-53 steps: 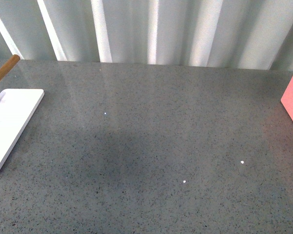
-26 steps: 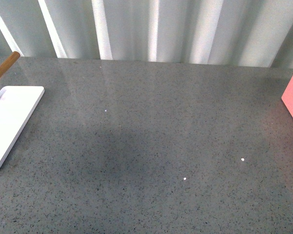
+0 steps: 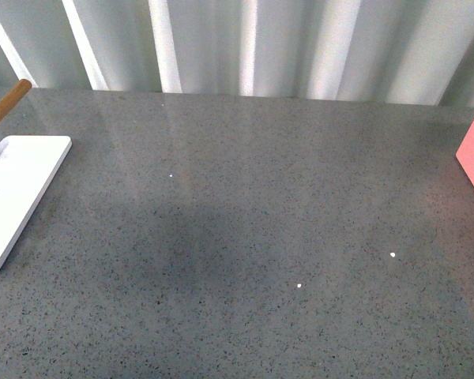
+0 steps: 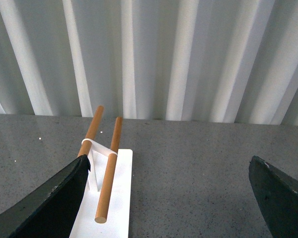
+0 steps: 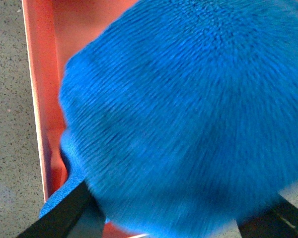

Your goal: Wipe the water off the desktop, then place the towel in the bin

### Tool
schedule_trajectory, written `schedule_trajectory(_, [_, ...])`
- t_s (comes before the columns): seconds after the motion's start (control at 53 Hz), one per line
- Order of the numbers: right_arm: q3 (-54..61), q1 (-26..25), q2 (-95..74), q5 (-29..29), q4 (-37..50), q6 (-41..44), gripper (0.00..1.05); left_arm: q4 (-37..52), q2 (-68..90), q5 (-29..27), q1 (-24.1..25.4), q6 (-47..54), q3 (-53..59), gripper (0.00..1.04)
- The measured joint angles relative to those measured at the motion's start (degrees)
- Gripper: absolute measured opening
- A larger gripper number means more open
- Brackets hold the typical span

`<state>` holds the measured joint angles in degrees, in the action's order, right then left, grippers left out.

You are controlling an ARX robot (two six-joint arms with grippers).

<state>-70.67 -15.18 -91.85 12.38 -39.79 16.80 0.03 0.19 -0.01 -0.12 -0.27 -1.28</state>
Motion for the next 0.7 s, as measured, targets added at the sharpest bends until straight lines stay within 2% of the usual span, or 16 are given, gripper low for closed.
schedule_trajectory(0.019, [0.0, 0.0, 0.0, 0.0, 0.0, 0.0, 0.71, 0.0, 0.0, 0.0, 0.0, 0.0, 0.0, 0.98])
schedule_trajectory(0.076, [0.0, 0.0, 0.0, 0.0, 0.0, 0.0, 0.85, 0.0, 0.0, 0.0, 0.0, 0.0, 0.0, 0.98])
schedule_trajectory(0.17, [0.0, 0.0, 0.0, 0.0, 0.0, 0.0, 0.99, 0.0, 0.0, 0.0, 0.0, 0.0, 0.0, 0.98])
schedule_trajectory(0.415, [0.0, 0.0, 0.0, 0.0, 0.0, 0.0, 0.98, 0.0, 0.0, 0.0, 0.0, 0.0, 0.0, 0.98])
schedule_trajectory(0.434, [0.7, -0.2, 0.4, -1.5, 1.7, -0.4, 0.97, 0.0, 0.0, 0.0, 0.0, 0.0, 0.0, 0.98])
schedule_trajectory(0.453, [3.2, -0.7, 1.4, -4.8, 7.4, -1.8, 0.94, 0.0, 0.0, 0.0, 0.0, 0.0, 0.0, 0.98])
schedule_trajectory(0.472, [8.5, -0.9, 3.6, -11.6, 17.6, -4.6, 0.89, 0.0, 0.0, 0.0, 0.0, 0.0, 0.0, 0.98])
schedule_trajectory(0.51, [17.6, -0.9, 7.0, -21.1, 34.3, -8.9, 0.80, 0.0, 0.0, -0.2, 0.0, 0.0, 0.0, 0.98])
schedule_trajectory(0.548, [26.4, -0.2, 10.1, -25.1, 50.6, -11.8, 0.71, 0.0, 0.0, 0.0, 0.0, 0.0, 0.0, 0.98])
schedule_trajectory(0.567, [28.0, 0.0, 10.6, -25.4, 53.9, -12.0, 0.69, 0.0, 0.0, 0.1, 0.0, 0.0, 0.0, 0.98])
schedule_trajectory(0.623, [36.8, 1.7, 13.7, -25.5, 74.4, -14.0, 0.57, 0.0, -0.1, 0.1, 0.0, 0.0, 0.0, 0.98])
schedule_trajectory(0.699, [41.6, 3.1, 17.1, -24.5, 84.2, -14.8, 0.44, 0.0, -0.1, 0.0, 0.0, 0.0, 0.0, 0.98])
